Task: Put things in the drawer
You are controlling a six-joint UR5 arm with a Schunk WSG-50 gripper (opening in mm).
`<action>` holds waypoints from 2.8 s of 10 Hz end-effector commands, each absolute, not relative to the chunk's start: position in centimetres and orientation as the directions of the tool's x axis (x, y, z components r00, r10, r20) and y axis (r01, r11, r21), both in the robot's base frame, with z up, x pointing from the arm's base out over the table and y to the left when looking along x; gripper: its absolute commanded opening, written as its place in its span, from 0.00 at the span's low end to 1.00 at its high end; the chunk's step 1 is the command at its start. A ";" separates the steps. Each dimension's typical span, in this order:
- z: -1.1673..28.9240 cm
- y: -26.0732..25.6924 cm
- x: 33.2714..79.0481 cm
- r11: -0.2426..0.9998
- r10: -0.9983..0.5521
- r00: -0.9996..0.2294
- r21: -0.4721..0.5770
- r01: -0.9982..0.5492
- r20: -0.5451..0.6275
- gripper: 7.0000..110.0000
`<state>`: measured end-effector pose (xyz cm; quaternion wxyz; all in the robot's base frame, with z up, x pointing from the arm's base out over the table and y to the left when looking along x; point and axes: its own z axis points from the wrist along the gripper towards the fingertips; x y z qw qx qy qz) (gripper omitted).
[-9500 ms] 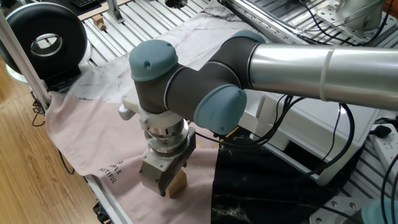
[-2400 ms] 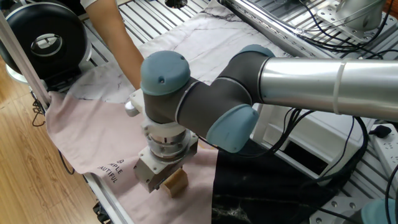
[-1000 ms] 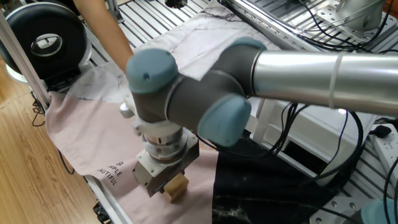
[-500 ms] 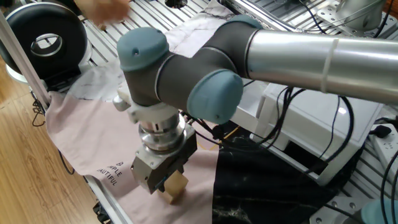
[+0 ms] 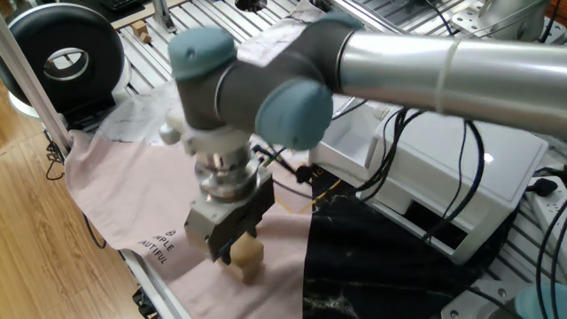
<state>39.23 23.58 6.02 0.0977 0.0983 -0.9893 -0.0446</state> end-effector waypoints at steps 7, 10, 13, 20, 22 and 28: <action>12.8 17.0 36.0 0.972 -0.236 -0.971 0.017 -0.236 0.039 0.00; 14.1 15.8 38.2 0.942 -0.327 -0.938 -0.118 -0.314 -0.113 0.00; 14.0 17.0 38.5 0.942 -0.334 -0.933 -0.094 -0.323 -0.134 0.00; 13.6 16.6 37.1 0.919 -0.364 -0.930 -0.181 -0.349 -0.058 0.00; 13.7 16.4 37.3 0.916 -0.369 -0.927 -0.197 -0.350 -0.069 0.00; 14.2 14.9 38.3 0.923 -0.314 -0.944 -0.264 -0.279 -0.101 0.00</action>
